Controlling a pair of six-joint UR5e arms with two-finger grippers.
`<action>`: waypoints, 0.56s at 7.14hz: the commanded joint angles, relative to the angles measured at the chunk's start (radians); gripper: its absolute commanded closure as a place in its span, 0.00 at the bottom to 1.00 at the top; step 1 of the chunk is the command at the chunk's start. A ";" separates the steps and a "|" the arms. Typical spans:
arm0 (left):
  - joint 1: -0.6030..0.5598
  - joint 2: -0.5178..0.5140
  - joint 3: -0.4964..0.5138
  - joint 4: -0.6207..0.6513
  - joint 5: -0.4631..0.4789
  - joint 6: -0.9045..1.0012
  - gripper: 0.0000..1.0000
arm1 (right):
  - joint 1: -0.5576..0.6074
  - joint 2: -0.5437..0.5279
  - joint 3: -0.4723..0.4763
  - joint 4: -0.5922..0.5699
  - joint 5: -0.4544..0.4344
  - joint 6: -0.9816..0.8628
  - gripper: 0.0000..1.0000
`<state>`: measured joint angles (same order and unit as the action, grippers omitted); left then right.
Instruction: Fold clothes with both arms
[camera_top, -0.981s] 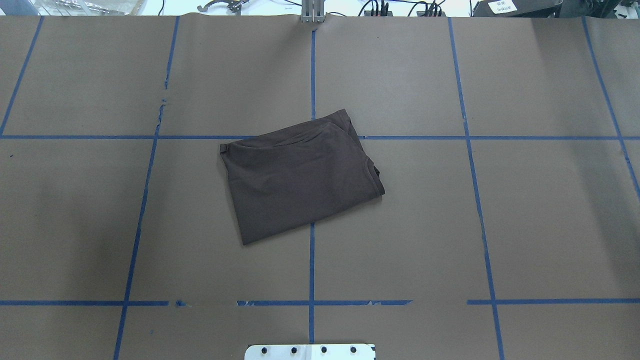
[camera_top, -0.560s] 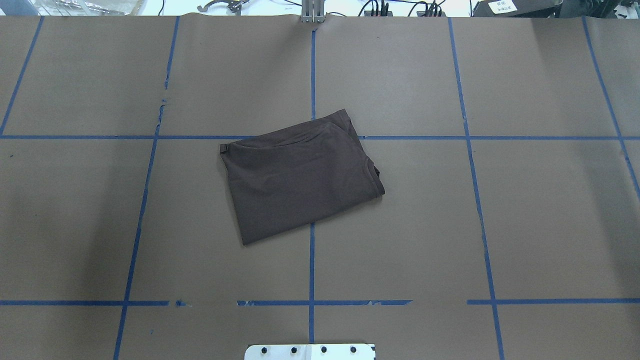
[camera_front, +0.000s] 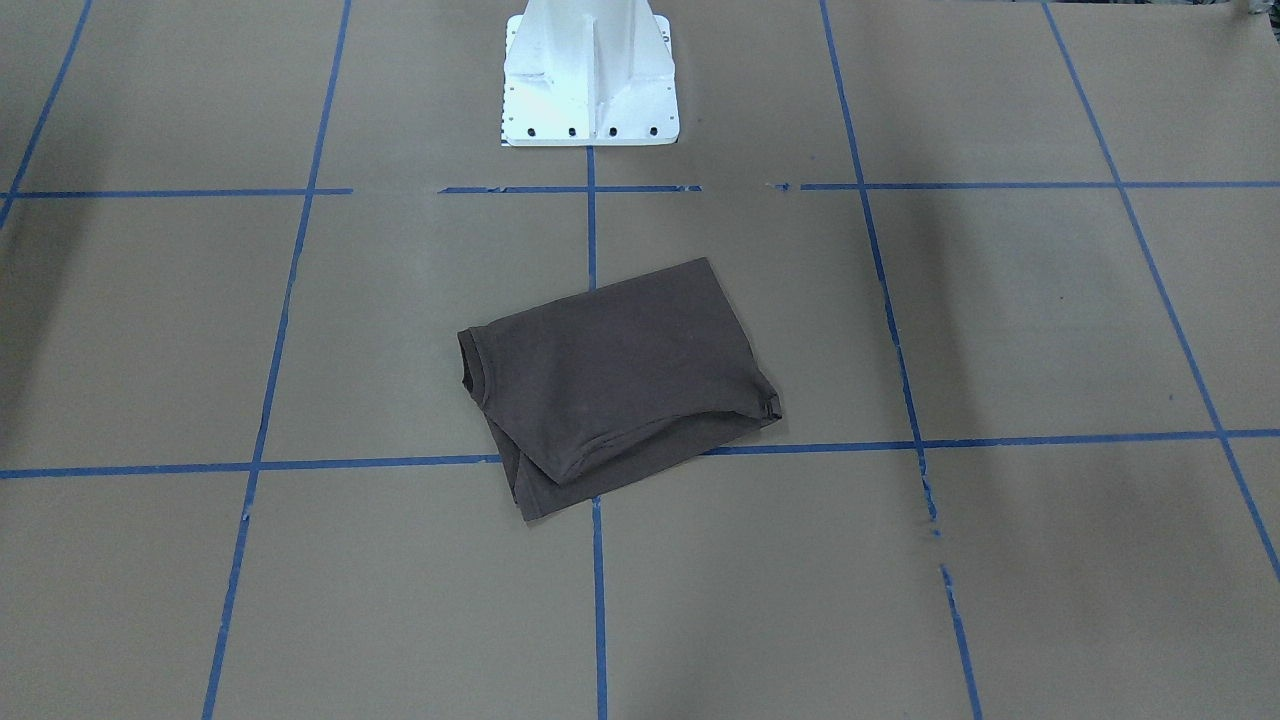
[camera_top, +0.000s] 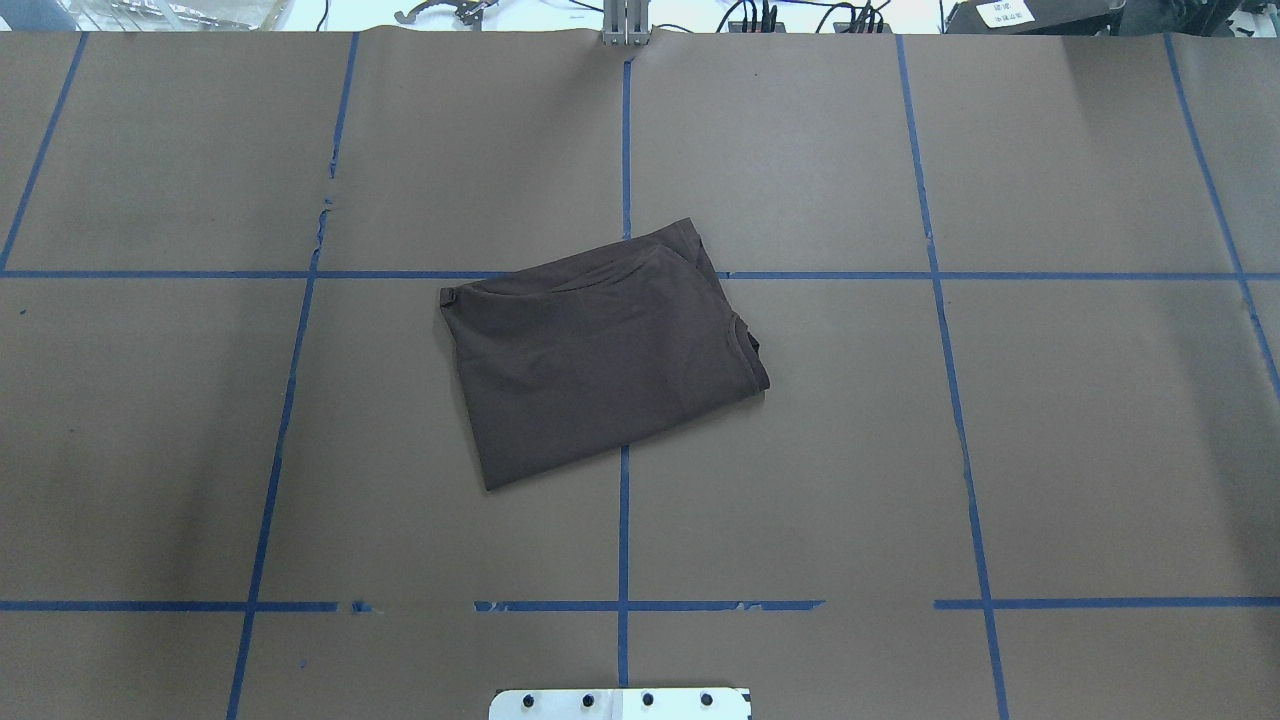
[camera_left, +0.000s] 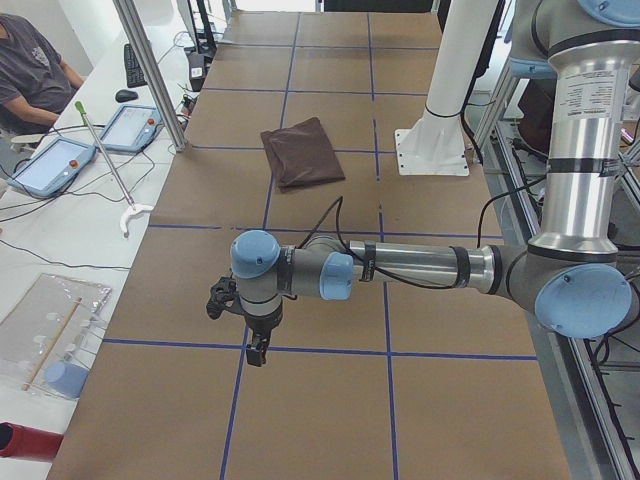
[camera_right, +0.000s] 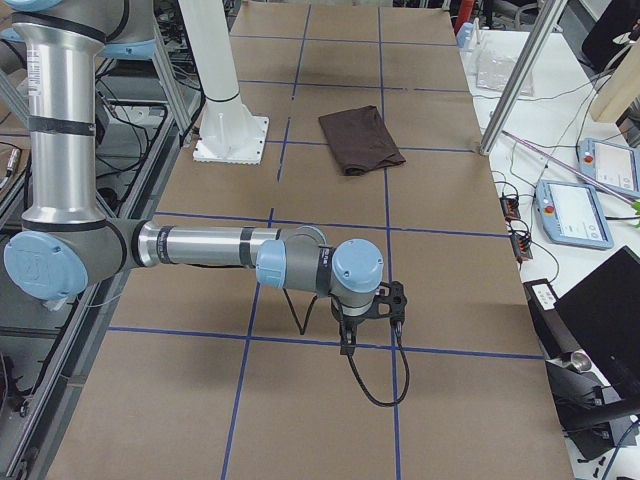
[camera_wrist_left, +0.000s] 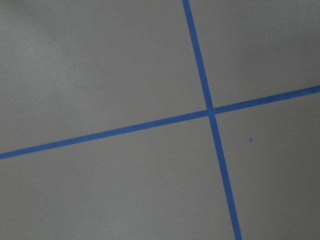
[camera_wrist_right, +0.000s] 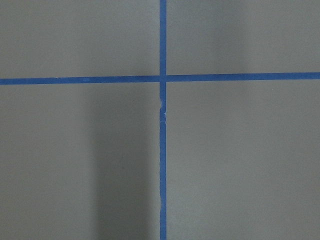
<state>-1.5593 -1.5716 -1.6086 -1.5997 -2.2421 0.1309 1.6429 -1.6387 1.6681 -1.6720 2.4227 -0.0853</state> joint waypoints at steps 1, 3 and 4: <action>0.001 -0.001 -0.010 0.014 -0.002 0.009 0.00 | 0.000 -0.012 -0.016 0.008 0.003 -0.001 0.00; 0.001 -0.001 -0.010 0.011 -0.002 0.012 0.00 | 0.000 -0.018 -0.033 0.009 -0.004 -0.005 0.00; 0.001 -0.001 -0.008 0.006 -0.002 0.012 0.00 | 0.000 -0.023 -0.068 0.037 -0.007 -0.005 0.00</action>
<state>-1.5586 -1.5723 -1.6176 -1.5901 -2.2442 0.1418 1.6429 -1.6553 1.6317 -1.6569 2.4201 -0.0893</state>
